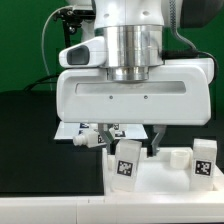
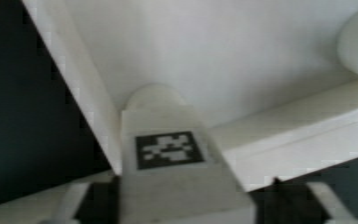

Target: Assemble square table

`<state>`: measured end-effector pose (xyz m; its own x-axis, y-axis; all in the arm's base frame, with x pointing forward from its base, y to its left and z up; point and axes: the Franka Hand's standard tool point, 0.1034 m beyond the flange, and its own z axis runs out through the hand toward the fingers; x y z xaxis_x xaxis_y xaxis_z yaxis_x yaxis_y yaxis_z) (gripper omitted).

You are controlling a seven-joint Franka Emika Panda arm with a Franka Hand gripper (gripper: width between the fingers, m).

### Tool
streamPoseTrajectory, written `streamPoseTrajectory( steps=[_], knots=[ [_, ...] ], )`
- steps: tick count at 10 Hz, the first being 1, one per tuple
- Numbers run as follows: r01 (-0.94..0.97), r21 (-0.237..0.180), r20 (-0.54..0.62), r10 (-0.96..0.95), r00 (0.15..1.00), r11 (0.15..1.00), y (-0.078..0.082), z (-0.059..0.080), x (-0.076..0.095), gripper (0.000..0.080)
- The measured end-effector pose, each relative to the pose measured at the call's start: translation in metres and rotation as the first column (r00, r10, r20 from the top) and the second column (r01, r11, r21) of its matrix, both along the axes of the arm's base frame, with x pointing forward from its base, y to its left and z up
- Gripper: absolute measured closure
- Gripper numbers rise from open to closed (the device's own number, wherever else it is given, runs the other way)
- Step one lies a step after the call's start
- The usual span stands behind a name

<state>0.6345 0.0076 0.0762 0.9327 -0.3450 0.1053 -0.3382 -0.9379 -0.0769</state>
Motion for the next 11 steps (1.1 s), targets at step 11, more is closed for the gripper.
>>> streamPoseTrajectory(
  steps=[11],
  knots=[
    [0.956,0.132,-0.182,-0.942,0.282,0.261,-0.003,-0.0026,-0.0006,0.0509]
  ],
)
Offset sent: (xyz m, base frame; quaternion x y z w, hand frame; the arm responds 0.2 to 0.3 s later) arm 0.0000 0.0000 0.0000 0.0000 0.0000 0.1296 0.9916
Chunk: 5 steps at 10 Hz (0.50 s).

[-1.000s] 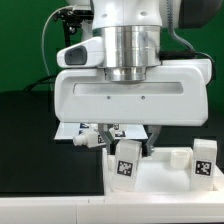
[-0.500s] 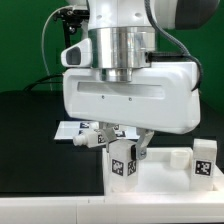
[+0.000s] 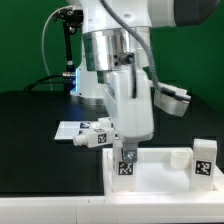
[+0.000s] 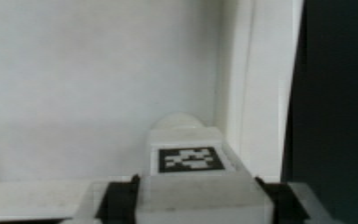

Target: Assemble square table

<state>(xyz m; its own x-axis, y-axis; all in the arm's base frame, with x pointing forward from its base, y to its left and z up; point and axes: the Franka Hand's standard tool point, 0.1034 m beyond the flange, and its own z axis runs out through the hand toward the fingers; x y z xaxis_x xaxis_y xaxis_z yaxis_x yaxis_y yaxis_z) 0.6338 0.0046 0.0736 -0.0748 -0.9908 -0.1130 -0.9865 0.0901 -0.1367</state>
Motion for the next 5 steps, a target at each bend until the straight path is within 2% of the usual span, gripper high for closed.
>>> streamPoseTrajectory(
  steps=[4,5],
  knots=[
    [0.202,0.033,-0.021,-0.201,0.979,0.979,-0.0004,-0.0001,0.0002,0.0509],
    [0.31,0.067,-0.023,-0.309,0.951,0.948,-0.0022,-0.0004,0.0007,0.0509]
  ],
)
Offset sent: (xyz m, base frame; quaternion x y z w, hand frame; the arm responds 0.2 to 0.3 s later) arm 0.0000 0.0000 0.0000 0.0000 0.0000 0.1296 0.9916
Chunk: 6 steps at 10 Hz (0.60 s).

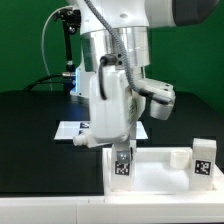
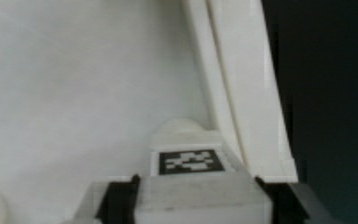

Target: Assemble square table

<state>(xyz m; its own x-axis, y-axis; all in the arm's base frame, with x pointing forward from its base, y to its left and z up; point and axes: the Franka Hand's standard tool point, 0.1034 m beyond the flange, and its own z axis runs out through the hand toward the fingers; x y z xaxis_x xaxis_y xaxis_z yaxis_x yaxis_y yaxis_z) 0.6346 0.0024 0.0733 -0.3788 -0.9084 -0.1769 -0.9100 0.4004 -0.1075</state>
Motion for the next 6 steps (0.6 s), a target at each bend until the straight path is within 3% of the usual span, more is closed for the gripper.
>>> streamPoseTrajectory(
  steps=[1,2,3,4,5,6],
  knots=[
    [0.014,-0.006,0.007,-0.014,1.0,1.0,0.0,0.0,0.0,0.0509],
    [0.004,-0.007,0.008,-0.004,1.0,1.0,0.0,0.0,0.0,0.0403],
    [0.002,-0.007,0.008,-0.002,1.0,1.0,0.001,0.0,0.0,0.0403],
    [-0.013,-0.006,0.017,0.013,1.0,1.0,0.002,0.005,0.001,0.0265],
    [-0.028,0.003,0.038,0.028,0.999,1.0,0.001,0.017,0.003,0.018],
    [-0.029,0.021,0.05,0.028,0.998,0.999,0.002,0.031,0.002,0.018]
  ],
)
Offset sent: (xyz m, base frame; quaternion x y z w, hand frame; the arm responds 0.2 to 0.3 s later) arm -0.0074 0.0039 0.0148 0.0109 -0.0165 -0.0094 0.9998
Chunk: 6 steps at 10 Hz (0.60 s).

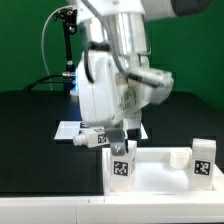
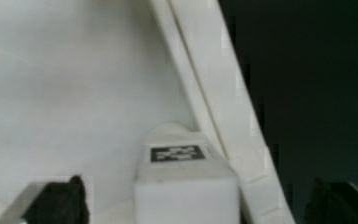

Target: Assemble square table

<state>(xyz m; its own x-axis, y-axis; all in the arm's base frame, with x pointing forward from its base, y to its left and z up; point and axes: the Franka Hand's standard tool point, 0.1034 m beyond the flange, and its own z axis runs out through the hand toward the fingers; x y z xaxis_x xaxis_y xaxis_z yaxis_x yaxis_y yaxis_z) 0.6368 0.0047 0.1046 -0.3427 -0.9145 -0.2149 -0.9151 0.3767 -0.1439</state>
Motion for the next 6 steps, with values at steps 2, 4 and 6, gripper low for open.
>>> streamPoseTrajectory(
  steps=[2,4,6],
  knots=[
    [-0.01,0.017,0.005,0.01,1.0,1.0,0.0019,0.0148,0.0068,0.0156],
    [-0.011,0.017,0.0,0.011,1.0,1.0,0.0024,0.012,0.0059,0.0151],
    [-0.011,0.017,-0.001,0.011,1.0,1.0,0.0024,0.0115,0.0057,0.015]
  ],
)
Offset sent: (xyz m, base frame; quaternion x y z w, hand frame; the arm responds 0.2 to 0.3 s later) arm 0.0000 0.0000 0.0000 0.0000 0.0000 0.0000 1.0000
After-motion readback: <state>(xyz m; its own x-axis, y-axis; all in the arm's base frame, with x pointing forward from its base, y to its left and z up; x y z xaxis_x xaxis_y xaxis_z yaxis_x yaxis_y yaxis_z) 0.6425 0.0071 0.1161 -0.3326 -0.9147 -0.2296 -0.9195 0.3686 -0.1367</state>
